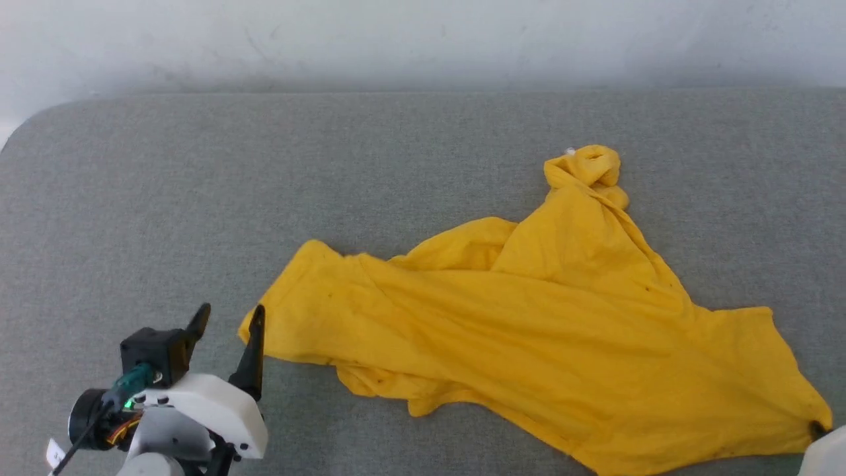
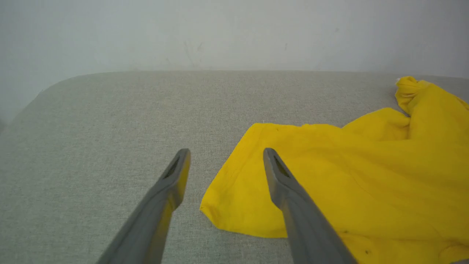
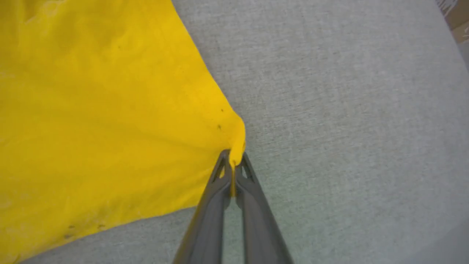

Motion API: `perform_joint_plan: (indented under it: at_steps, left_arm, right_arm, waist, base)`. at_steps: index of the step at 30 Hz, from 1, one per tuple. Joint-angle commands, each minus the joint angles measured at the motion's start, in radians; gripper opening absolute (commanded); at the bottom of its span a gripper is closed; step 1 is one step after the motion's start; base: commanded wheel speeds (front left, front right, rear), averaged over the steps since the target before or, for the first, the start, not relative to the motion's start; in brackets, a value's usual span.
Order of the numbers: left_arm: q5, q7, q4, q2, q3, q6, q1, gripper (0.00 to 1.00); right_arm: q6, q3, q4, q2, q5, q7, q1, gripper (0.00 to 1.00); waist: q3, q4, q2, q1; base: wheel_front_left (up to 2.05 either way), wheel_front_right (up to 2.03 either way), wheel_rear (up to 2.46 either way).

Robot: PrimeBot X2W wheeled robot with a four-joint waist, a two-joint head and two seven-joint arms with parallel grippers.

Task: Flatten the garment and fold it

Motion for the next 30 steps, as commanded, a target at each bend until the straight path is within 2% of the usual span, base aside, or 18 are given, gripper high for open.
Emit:
perform_joint_plan:
  at_steps: [1, 5, 10, 20, 27, 28, 29, 30]
  left_arm:
    - [-0.008, 0.014, -0.002, 0.005, -0.001, 0.002, 0.009, 1.0]
    - [-0.04, 0.203, -0.005, 0.042, -0.022, 0.03, 0.023, 1.0]
    - [-0.047, 0.314, 0.002, 0.061, -0.04, 0.042, -0.009, 1.0]
    - [-0.027, 0.387, 0.142, 0.058, -0.065, 0.051, -0.114, 1.0]
    - [-0.052, 0.432, 0.229, 0.046, -0.104, -0.011, -0.152, 1.0]
    - [-0.067, 0.454, 0.239, 0.043, -0.115, -0.027, -0.146, 0.42]
    - [-0.083, 0.476, 0.245, 0.04, -0.124, -0.044, -0.14, 0.0]
    - [-0.098, 0.494, 0.247, 0.037, -0.132, -0.057, -0.133, 0.0]
  right_arm:
    - [-0.002, -0.006, -0.004, -0.004, -0.005, -0.007, -0.006, 0.0]
    - [-0.002, -0.01, -0.019, -0.006, -0.003, -0.003, -0.014, 0.0]
    - [-0.002, 0.012, -0.027, -0.005, 0.008, -0.004, -0.02, 0.0]
    - [-0.002, 0.065, -0.03, 0.001, 0.025, -0.02, -0.032, 0.0]
    - [-0.002, 0.073, -0.032, -0.004, 0.035, -0.026, -0.047, 0.0]
    - [-0.002, 0.074, -0.032, -0.004, 0.035, -0.026, -0.048, 0.0]
    - [-0.002, 0.075, -0.032, -0.004, 0.036, -0.026, -0.049, 0.0]
    - [-0.002, 0.075, -0.033, -0.005, 0.036, -0.025, -0.049, 0.0]
  waist:
    - [-0.005, -0.007, 0.0, -0.0001]
    - [-0.005, -0.021, 0.0, -0.0001]
    - [0.006, -0.033, 0.0, -0.0001]
    - [0.049, -0.058, 0.0, -0.0001]
    - [0.075, -0.071, 0.0, -0.0001]
    - [0.076, -0.072, 0.0, -0.0001]
    - [0.076, -0.074, 0.0, -0.0001]
    - [0.075, -0.074, 0.0, -0.0001]
  base:
    - [0.0, 0.0, 0.0]
    - [0.0, 0.0, 0.0]
    - [0.0, 0.0, 0.0]
    - [0.0, 0.0, 0.0]
    - [0.0, 0.0, 0.0]
    - [0.0, 0.0, 0.0]
    - [0.0, 0.0, 0.0]
    - [0.0, 0.0, 0.0]
